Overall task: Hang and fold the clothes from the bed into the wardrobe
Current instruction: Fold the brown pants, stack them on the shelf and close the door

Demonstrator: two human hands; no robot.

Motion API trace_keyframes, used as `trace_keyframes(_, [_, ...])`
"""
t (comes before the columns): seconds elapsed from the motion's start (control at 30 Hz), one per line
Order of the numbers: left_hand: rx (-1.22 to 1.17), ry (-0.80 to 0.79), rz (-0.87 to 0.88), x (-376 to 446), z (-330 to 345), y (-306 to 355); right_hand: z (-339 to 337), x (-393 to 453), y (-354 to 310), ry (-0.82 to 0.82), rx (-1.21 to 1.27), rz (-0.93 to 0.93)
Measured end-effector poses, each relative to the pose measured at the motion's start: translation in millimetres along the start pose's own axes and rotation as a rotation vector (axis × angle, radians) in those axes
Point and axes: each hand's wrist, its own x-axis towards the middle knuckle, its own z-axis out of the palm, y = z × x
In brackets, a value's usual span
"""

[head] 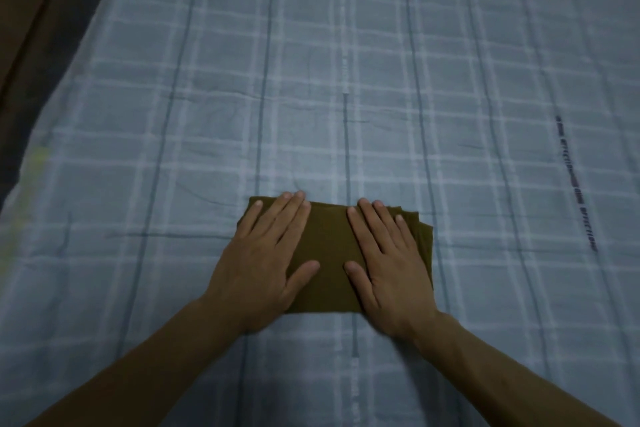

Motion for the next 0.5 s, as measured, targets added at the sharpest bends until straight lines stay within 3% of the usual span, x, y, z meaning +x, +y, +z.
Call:
trace_keyframes(0.1, [0.037,0.093,0.011,-4.9,-6.9,4.5,-5.6,-1.3,-1.6,-0.002,0.052,-0.010])
trace_keyframes(0.23, [0.045,0.396,0.173,-22.5,-13.1,15.2,-21.4,-10.3,-3.3,0.125,0.167,-0.034])
trace_keyframes(0.3, [0.019,0.333,0.215,-32.5,-14.5,17.9,-26.0,-23.2,-3.8,0.173,0.149,-0.101])
trace_keyframes(0.4, [0.071,0.162,0.219,-41.6,-17.3,17.7,-28.6,-41.8,-2.2,0.043,0.084,-0.150])
trace_keyframes(0.5, [0.077,0.137,0.244,-39.6,-20.9,18.4,-26.8,-44.6,1.5,-0.035,0.015,-0.167])
